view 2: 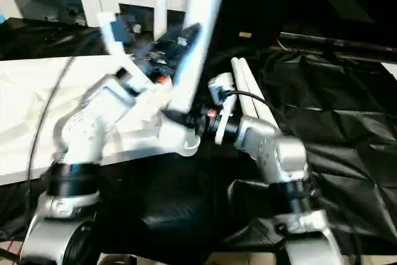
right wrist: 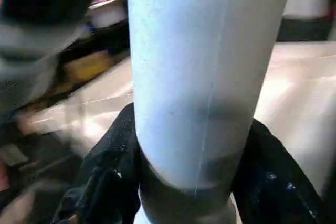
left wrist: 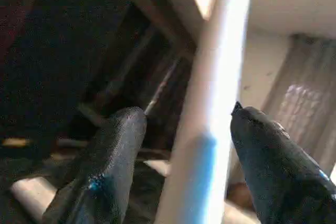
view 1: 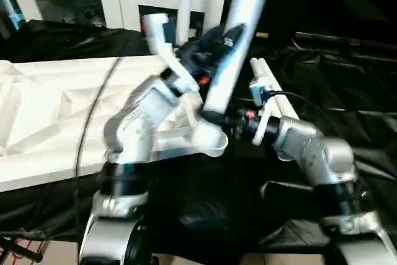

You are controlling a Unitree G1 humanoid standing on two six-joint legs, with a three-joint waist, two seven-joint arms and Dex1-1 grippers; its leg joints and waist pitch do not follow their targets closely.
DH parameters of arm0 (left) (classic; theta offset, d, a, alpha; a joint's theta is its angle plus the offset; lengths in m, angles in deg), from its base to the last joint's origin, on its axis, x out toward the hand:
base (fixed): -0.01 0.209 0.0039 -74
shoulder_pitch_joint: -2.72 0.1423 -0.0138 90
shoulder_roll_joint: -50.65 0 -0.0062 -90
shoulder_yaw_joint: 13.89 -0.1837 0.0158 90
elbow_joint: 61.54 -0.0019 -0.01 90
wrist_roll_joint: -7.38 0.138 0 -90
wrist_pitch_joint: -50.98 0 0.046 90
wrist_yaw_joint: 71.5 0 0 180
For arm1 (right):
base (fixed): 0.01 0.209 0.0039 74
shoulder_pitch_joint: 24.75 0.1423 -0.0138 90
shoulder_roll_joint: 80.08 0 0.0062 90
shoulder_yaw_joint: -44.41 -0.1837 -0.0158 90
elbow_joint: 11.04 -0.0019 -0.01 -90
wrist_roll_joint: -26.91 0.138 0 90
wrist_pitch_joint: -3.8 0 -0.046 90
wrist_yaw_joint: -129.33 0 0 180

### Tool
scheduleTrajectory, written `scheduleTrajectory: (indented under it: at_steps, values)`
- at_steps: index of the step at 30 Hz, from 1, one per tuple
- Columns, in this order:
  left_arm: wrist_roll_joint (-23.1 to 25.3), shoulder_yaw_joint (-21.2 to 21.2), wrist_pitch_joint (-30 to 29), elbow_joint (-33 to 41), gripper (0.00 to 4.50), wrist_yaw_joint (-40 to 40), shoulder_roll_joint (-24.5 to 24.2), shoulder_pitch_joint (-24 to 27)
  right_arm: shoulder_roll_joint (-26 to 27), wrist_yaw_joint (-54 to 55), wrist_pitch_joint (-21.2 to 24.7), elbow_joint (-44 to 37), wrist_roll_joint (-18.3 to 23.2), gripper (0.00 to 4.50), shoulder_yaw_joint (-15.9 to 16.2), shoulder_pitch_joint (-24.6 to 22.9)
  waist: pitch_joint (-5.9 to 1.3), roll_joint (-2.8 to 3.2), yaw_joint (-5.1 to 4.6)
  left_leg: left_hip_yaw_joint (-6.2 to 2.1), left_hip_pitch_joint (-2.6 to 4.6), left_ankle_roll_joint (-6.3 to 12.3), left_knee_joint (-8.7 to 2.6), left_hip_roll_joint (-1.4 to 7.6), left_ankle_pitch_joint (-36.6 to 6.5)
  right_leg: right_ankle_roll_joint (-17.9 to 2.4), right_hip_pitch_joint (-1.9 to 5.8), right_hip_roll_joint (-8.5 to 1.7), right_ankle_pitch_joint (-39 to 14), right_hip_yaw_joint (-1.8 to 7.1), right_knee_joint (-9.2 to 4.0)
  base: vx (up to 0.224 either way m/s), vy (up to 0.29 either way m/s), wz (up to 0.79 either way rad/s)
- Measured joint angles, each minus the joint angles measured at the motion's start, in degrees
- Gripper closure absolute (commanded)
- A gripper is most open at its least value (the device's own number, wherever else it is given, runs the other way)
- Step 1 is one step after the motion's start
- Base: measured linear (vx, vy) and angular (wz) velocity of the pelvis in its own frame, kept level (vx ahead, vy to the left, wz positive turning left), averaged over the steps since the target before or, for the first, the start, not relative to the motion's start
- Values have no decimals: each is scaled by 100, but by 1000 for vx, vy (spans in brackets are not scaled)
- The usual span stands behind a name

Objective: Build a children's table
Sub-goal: Pick table leg

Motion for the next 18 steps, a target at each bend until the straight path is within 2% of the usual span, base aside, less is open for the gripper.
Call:
scheduleTrajectory:
  at_steps: [9,11,14,16,18]
  values:
    - [1816,-770,303,155,143,-372,-1451,806,124,1604,-666,-44,-713,263,-410,-700,12,35,-26,-4,-1,-2,-3,0,0,12,-1,2,1,-2,-3,0,0,0]
    - [2057,-981,621,-26,143,-149,-1636,849,212,1822,-838,-45,-774,263,-526,-714,12,36,-28,-4,3,-3,-3,0,0,16,0,2,3,0,-4,0,0,0]
    - [2115,-1321,1061,-413,143,472,-1721,887,218,1923,-1008,-44,-860,263,-522,-715,12,36,-24,-4,2,-3,-3,-2,0,24,0,1,2,5,-4,0,0,0]
    - [2289,-1744,1321,-834,143,1020,-1988,848,210,1927,-1067,-15,-896,263,-505,-716,11,39,-36,-3,7,-3,-4,-3,0,29,0,2,4,7,-4,0,0,0]
    - [2356,-2020,1281,-1179,143,1475,-2193,790,194,1922,-1096,12,-895,263,-505,-716,13,42,-58,-3,6,-4,-6,-3,1,32,-3,2,7,7,-2,0,0,0]
